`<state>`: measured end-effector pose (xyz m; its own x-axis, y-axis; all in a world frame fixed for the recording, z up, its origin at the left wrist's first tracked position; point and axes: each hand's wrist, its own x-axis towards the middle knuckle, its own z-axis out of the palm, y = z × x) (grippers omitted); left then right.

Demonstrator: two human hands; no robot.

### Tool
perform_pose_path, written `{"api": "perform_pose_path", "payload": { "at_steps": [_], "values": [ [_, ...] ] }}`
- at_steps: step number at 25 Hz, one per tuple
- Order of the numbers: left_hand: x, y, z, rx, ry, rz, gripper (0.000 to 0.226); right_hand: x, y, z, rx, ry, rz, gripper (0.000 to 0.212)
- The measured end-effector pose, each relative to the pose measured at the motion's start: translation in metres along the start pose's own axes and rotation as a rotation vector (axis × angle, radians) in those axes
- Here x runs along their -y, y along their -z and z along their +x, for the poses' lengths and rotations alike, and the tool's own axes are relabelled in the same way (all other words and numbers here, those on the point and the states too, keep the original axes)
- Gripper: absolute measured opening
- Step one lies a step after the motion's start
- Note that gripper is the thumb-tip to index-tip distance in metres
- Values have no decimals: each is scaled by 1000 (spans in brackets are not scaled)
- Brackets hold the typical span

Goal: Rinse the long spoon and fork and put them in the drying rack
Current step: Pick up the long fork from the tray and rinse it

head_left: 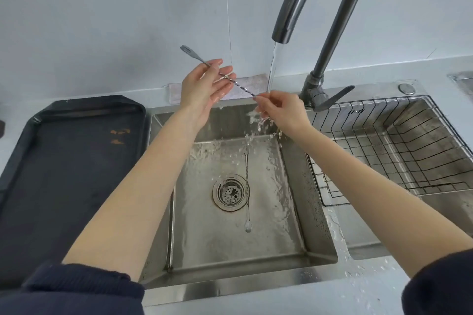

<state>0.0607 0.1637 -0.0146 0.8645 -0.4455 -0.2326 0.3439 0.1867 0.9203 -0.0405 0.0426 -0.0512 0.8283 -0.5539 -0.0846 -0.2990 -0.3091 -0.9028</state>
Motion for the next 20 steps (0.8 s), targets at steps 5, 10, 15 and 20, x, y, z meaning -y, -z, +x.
{"api": "perform_pose_path", "payload": {
  "at_steps": [5, 10, 15, 20],
  "values": [
    [4, 27, 7, -165, 67, -166, 15, -17, 8, -3, 87, 12, -223, 21],
    [32, 50, 10, -217, 162, -144, 16, -48, -8, -13, 149, -83, -284, 20],
    [75, 66, 9, -261, 278, -90, 20, -86, -39, -26, 261, -226, -328, 20],
    [128, 86, 7, -230, 499, 11, 26, -116, -72, -44, 411, -329, -395, 25]
  ]
}}
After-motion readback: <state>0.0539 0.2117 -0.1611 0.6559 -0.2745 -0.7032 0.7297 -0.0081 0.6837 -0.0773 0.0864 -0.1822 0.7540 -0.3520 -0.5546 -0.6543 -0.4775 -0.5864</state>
